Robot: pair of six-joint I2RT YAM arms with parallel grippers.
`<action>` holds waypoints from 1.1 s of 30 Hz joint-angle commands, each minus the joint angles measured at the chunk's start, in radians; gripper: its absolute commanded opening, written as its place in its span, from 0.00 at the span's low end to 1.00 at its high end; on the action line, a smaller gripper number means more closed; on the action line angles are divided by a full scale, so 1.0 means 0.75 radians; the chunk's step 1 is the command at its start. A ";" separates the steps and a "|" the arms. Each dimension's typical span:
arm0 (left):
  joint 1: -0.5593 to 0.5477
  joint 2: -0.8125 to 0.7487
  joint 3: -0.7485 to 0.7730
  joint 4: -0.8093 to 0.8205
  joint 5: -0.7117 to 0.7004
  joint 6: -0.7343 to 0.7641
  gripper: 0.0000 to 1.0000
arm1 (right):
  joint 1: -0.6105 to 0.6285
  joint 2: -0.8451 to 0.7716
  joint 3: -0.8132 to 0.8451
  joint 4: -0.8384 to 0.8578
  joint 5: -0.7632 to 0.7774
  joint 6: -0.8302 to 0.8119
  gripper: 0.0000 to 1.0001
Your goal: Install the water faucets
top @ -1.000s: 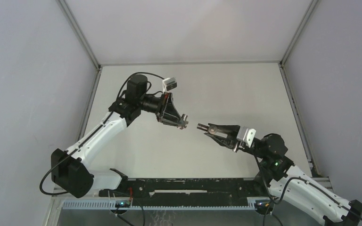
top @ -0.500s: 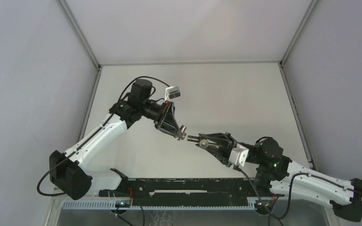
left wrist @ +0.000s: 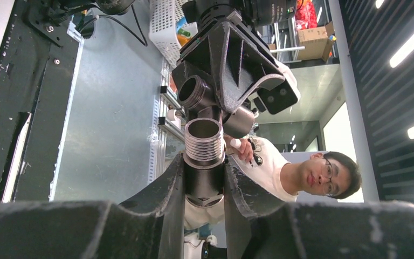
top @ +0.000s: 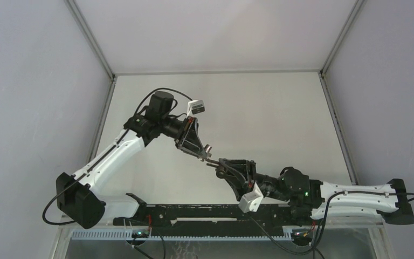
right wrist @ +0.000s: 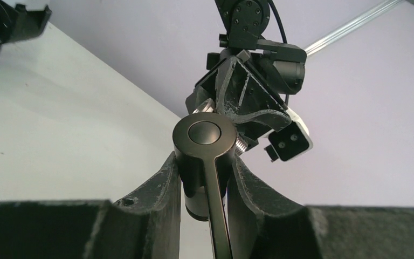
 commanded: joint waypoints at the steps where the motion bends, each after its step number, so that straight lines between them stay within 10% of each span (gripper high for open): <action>1: -0.017 -0.029 0.087 -0.032 0.003 0.030 0.00 | 0.029 0.014 0.056 0.135 0.233 -0.201 0.00; 33: 0.064 0.001 0.088 -0.069 -0.085 -0.049 0.00 | 0.204 0.208 -0.074 0.463 0.537 -0.602 0.00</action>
